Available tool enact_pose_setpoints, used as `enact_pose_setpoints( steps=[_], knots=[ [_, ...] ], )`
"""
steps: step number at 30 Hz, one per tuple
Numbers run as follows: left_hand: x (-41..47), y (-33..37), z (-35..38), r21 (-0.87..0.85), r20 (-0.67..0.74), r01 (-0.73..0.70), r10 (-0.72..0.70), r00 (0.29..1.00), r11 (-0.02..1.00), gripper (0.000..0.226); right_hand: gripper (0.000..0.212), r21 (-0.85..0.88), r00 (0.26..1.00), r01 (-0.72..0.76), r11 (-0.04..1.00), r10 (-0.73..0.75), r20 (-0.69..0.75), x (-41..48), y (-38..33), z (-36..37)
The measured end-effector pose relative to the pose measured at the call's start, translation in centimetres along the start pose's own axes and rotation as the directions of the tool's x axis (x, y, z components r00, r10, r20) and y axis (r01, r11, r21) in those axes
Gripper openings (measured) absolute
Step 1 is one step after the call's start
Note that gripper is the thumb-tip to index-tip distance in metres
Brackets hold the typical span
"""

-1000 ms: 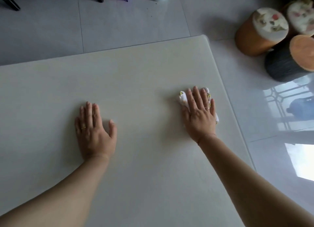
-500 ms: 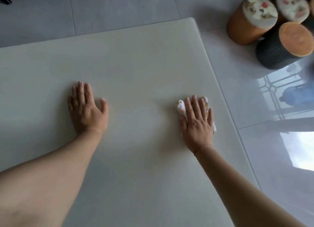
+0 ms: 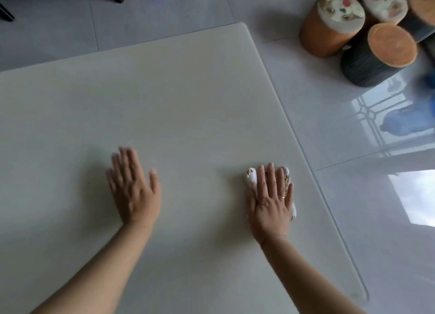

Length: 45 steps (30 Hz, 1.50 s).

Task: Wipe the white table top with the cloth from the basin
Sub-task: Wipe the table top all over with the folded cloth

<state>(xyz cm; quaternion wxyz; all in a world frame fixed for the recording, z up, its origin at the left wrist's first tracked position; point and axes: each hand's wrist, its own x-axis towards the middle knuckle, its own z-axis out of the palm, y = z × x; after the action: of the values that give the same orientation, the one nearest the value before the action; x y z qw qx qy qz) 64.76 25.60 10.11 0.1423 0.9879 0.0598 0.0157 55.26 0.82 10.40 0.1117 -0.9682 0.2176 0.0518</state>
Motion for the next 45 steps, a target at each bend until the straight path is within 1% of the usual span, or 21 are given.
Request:
enact_pose_setpoints(
  steps=[2,4,6,8,10,12,14,16,19,21,24,26,28,30,32,34,37,39,41,43,45],
  knots=[
    [-5.5,1.9,0.4,-0.012,0.067,-0.150,0.150,0.986,0.989,0.065,0.058,0.000,1.000,0.028,1.000,-0.028,0.012,-2.2,-0.9,0.5],
    [-10.9,3.2,1.1,-0.018,0.122,-0.279,0.279,0.953,0.960,0.062,0.058,-0.011,0.975,0.216,0.976,-0.215,0.051,-4.0,0.0,0.7],
    [-14.7,3.6,1.6,-0.006,0.160,-0.294,0.291,0.943,0.956,0.062,0.055,-0.006,0.913,0.405,0.914,-0.404,0.064,-4.2,2.4,0.1],
    [-16.3,3.5,1.9,0.013,0.185,-0.254,0.247,0.951,0.967,0.062,0.053,-0.023,0.889,0.457,0.889,-0.455,0.060,-3.9,4.7,-0.6],
    [-16.6,3.6,1.8,0.028,0.201,-0.230,0.220,0.955,0.973,0.063,0.055,-0.023,0.942,0.334,0.942,-0.333,0.050,-3.8,5.9,-1.1],
    [-16.4,3.8,1.7,0.026,0.207,-0.223,0.213,0.955,0.974,0.063,0.057,0.004,0.995,0.100,0.995,-0.100,0.029,-4.7,5.1,-0.9],
    [-16.4,3.9,1.7,0.023,0.208,-0.221,0.211,0.955,0.975,0.064,0.059,0.020,0.999,-0.041,0.999,0.040,0.008,-6.8,3.0,-0.2],
    [-16.4,3.9,1.8,0.019,0.201,-0.214,0.206,0.958,0.977,0.063,0.060,0.022,0.998,0.045,0.999,-0.046,0.044,-9.5,1.7,0.6],
    [-16.3,3.8,1.8,0.007,0.201,-0.211,0.205,0.958,0.978,0.064,0.055,0.006,0.933,0.345,0.939,-0.344,0.106,-11.4,4.2,0.3],
    [-16.3,3.8,1.8,0.011,0.203,-0.217,0.211,0.956,0.976,0.064,0.053,-0.028,0.920,0.381,0.924,-0.376,0.112,-11.3,6.9,-0.5],
    [-16.2,3.8,1.8,0.012,0.196,-0.227,0.220,0.956,0.974,0.064,0.055,-0.018,0.992,0.103,0.995,-0.101,0.071,-11.5,8.1,-1.1],
    [-16.2,3.8,1.9,0.014,0.193,-0.224,0.217,0.957,0.975,0.064,0.058,-0.001,0.994,-0.102,0.995,0.102,0.027,-13.0,6.5,-0.3],
    [-16.3,3.9,1.9,0.009,0.189,-0.231,0.225,0.956,0.973,0.063,0.060,0.007,0.992,-0.129,0.992,0.129,0.013,-15.2,4.8,0.6],
    [-16.3,3.7,1.9,0.005,0.177,-0.234,0.230,0.957,0.972,0.063,0.058,0.002,0.996,0.044,0.999,-0.044,0.079,-18.0,4.6,1.3],
    [-16.3,3.6,2.0,0.005,0.163,-0.241,0.237,0.958,0.971,0.063,0.055,0.000,0.938,0.321,0.947,-0.318,0.139,-19.0,7.1,1.0],
    [-16.3,3.6,2.1,0.005,0.148,-0.249,0.245,0.958,0.969,0.063,0.054,-0.047,0.893,0.433,0.900,-0.422,0.155,-18.2,11.1,0.0],
    [-16.3,3.6,2.3,0.014,0.132,-0.253,0.249,0.959,0.967,0.062,0.055,-0.070,0.984,0.167,0.983,-0.162,0.074,-15.8,15.4,-1.9],
    [-16.3,3.6,2.3,0.020,0.119,-0.257,0.253,0.960,0.966,0.062,0.058,-0.055,0.998,-0.053,0.997,0.055,0.040,-15.0,15.9,-2.3],
    [-16.4,3.6,2.4,0.023,0.106,-0.255,0.251,0.962,0.967,0.062,0.063,-0.020,0.949,-0.315,0.949,0.315,0.018,-14.8,14.8,-1.8],
    [-16.4,3.7,2.4,0.023,0.096,-0.256,0.253,0.963,0.966,0.062,0.065,0.041,0.838,-0.545,0.837,0.545,0.011,-14.4,12.7,-1.1],
    [-16.4,3.7,2.5,0.028,0.084,-0.255,0.251,0.964,0.967,0.062,0.061,0.044,0.856,-0.516,0.855,0.516,0.024,-14.7,10.4,-0.5]
  ],
)
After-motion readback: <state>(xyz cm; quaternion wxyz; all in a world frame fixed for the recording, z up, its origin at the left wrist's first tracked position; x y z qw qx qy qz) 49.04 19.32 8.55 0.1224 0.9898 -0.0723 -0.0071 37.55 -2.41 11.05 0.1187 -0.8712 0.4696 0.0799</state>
